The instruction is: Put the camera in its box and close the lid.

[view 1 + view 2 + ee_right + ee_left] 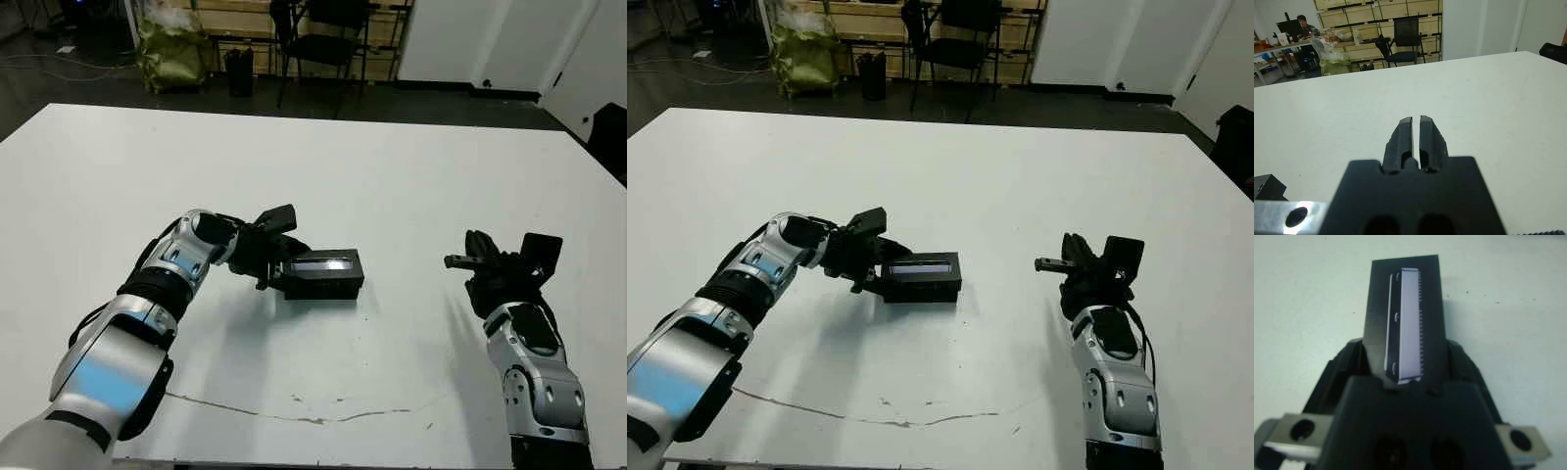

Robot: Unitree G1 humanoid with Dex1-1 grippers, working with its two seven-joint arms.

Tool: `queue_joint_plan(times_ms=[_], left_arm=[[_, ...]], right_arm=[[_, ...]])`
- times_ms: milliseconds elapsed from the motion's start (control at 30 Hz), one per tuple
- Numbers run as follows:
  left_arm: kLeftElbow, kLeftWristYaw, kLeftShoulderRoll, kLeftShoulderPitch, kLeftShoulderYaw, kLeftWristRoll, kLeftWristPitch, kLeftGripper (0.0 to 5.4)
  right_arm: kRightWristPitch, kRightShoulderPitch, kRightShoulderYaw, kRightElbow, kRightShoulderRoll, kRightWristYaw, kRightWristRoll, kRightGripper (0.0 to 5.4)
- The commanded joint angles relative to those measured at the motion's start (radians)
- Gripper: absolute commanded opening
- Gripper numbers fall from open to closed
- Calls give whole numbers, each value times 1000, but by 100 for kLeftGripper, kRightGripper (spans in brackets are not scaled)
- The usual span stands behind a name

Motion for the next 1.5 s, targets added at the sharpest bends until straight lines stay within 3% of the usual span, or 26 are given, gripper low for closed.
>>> queue_joint_plan(times_ms=[33,200,833,1267,1500], left_arm=[[22,37,11,31,-34,64,5,273],[9,42,24,39,-51,78,-46,273],[107,96,34,37,-83,115,-54,273],[143,93,52,29,-114,135,-66,273],[145,94,71,32,-131,141,-91,273]], right_arm=[[-9,7,-6,25,-3,5,2,0],[24,5,-3,9,-7,-7,-1,0],[3,12,-1,11,-6,-3,-8,0],[50,10,-1,-14,-10,-9,-5,0],[31,11,2,-8,-12,-3,-13,0]])
